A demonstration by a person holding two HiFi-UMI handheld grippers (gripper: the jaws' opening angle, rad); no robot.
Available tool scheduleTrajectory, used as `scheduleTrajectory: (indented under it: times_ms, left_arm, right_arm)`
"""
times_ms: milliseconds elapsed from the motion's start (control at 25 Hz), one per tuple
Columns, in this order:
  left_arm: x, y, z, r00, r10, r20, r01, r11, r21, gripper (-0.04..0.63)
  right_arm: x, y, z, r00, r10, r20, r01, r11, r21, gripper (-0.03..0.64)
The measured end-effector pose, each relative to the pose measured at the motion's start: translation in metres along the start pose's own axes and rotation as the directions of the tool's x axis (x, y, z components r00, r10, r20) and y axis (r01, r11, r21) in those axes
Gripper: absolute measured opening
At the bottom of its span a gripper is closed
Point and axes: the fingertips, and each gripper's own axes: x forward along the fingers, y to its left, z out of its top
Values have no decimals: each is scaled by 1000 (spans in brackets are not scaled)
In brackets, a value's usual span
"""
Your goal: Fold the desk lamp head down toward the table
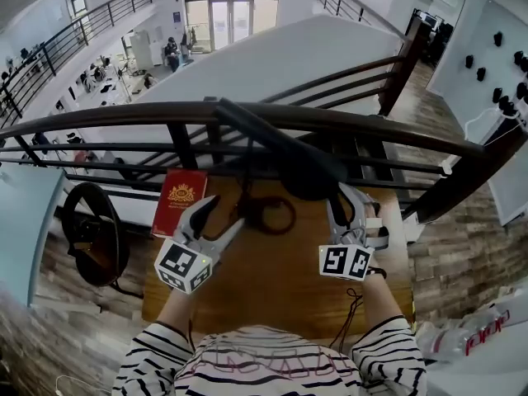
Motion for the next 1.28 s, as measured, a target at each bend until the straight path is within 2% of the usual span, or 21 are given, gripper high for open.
scheduleTrajectory:
  times_ms: [400, 600, 800, 1000, 1160, 1280]
  left_arm:
    - [3, 5, -15, 1000, 6, -29, -7, 1000, -21, 275]
    - [5, 6, -22, 999, 2, -42, -3, 999, -32, 275]
    - [4, 12, -26, 999, 7, -51, -8, 999, -34, 275]
    - [2, 11, -27, 999, 3, -50, -5, 999, -37, 275]
    - [3, 4, -24, 999, -8, -44, 6, 999, -38, 275]
    - [-2, -1, -24, 999, -14, -41, 13, 999, -39, 275]
  right_arm:
    - [29, 70, 3, 1000, 2, 19, -7, 975, 224, 107]
    - [40, 91, 8, 999, 26, 36, -35, 961, 273, 106]
    - [43, 93, 8, 999, 12, 32, -22, 946, 323, 112]
    - [40, 100, 10, 997, 59, 39, -69, 936, 345, 171]
    - [30, 102, 6, 996, 89, 11, -85, 910, 406, 189]
    - [15, 105, 7, 995, 100, 0, -88, 876, 473, 189]
